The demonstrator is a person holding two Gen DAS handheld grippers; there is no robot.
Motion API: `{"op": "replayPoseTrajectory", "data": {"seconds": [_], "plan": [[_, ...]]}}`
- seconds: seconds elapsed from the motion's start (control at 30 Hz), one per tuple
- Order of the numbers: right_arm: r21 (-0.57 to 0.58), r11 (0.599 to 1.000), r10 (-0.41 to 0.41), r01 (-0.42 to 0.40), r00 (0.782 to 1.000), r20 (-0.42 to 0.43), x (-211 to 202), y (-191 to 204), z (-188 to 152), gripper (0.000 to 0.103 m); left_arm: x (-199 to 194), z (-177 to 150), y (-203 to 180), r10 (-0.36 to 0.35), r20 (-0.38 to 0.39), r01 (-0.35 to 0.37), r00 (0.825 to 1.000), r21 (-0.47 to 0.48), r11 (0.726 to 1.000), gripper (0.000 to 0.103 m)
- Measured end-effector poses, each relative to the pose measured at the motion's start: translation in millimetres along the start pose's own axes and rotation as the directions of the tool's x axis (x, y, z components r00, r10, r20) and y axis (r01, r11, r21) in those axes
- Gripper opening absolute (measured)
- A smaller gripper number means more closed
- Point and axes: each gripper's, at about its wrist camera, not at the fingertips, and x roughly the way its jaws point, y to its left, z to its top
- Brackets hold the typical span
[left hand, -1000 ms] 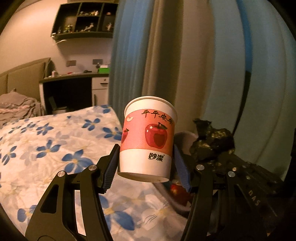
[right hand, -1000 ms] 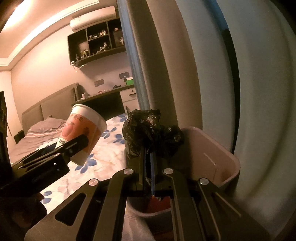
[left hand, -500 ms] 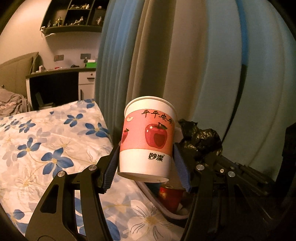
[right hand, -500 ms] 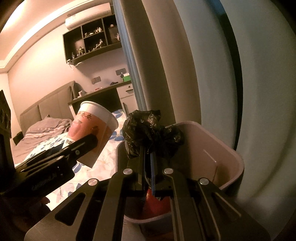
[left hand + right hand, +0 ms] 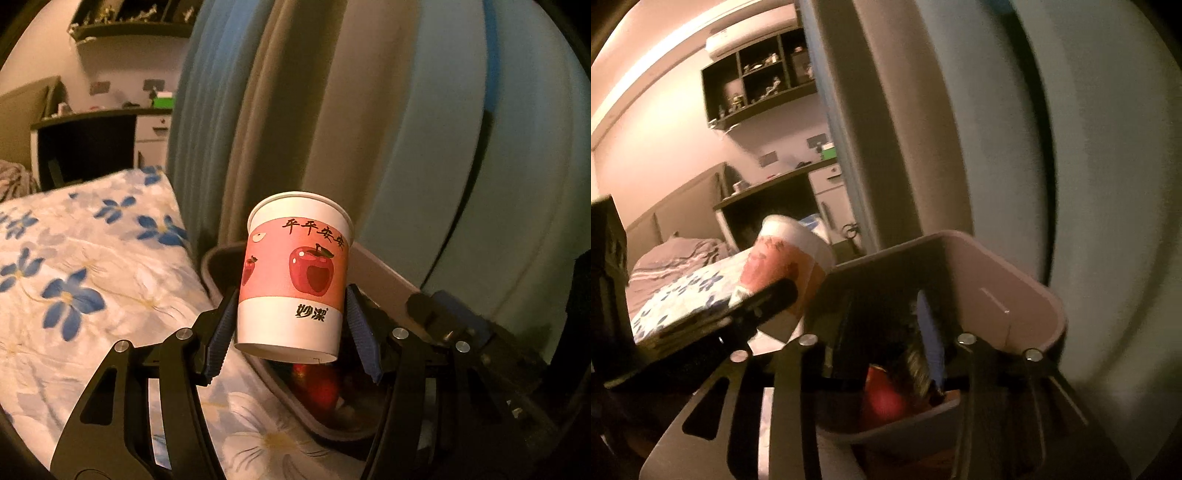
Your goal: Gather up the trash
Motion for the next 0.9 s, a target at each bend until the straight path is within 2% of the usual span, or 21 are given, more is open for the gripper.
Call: {"op": "replayPoseTrajectory", "data": {"seconds": [0.07, 0.2, 0.27, 0.4, 0.47, 0.6, 0.73, 0.8, 0.87, 0.9], "plan": [[0.004, 1.0, -0.03, 0.03, 0.999, 0.021, -4, -3, 0, 0.047, 7, -3, -4, -0.016, -0.019, 0.016, 1.0, 0.012, 1.0, 0.058], [0.013, 0.997, -0.07, 0.069, 0.996, 0.052, -12, -9, 2, 0.049, 17, -12, -8, -0.03, -0.057, 0.031, 0.998, 0.02, 0.999, 0.062], [0.013, 0.997, -0.08, 0.08, 0.995, 0.061, -15, -10, 2, 0.051, 16, -14, -8, -0.023, -0.057, 0.024, 0.998, 0.022, 0.999, 0.078], [0.017, 0.997, -0.074, 0.073, 0.995, 0.073, -20, -9, 2, 0.054, 6, -14, 1, 0.004, -0.039, -0.004, 0.999, -0.005, 1.0, 0.088], [0.017, 0.997, -0.072, 0.071, 0.994, 0.078, -22, -7, 3, 0.058, -1, -13, 6, 0.03, -0.038, -0.03, 0.999, -0.017, 0.999, 0.095], [0.0, 0.998, -0.062, 0.062, 0.994, 0.088, -28, -1, 2, 0.068, -27, -15, 17, 0.116, -0.006, -0.116, 0.993, -0.027, 0.993, 0.097], [-0.038, 0.997, -0.057, 0.061, 0.993, 0.106, -37, 15, -1, 0.087, -53, -19, 27, 0.221, 0.003, -0.221, 0.975, -0.019, 0.975, 0.097], [-0.06, 0.997, -0.043, 0.05, 0.994, 0.105, -40, 25, -4, 0.089, -71, -21, 33, 0.26, 0.02, -0.259, 0.965, -0.031, 0.965, 0.097], [-0.078, 0.996, -0.035, 0.043, 0.994, 0.101, -43, 34, -6, 0.098, -90, -22, 39, 0.3, 0.035, -0.298, 0.953, -0.039, 0.954, 0.097], [-0.087, 0.995, -0.031, 0.04, 0.994, 0.103, -46, 39, -8, 0.098, -97, -22, 41, 0.309, 0.043, -0.307, 0.95, -0.04, 0.951, 0.097]]}}
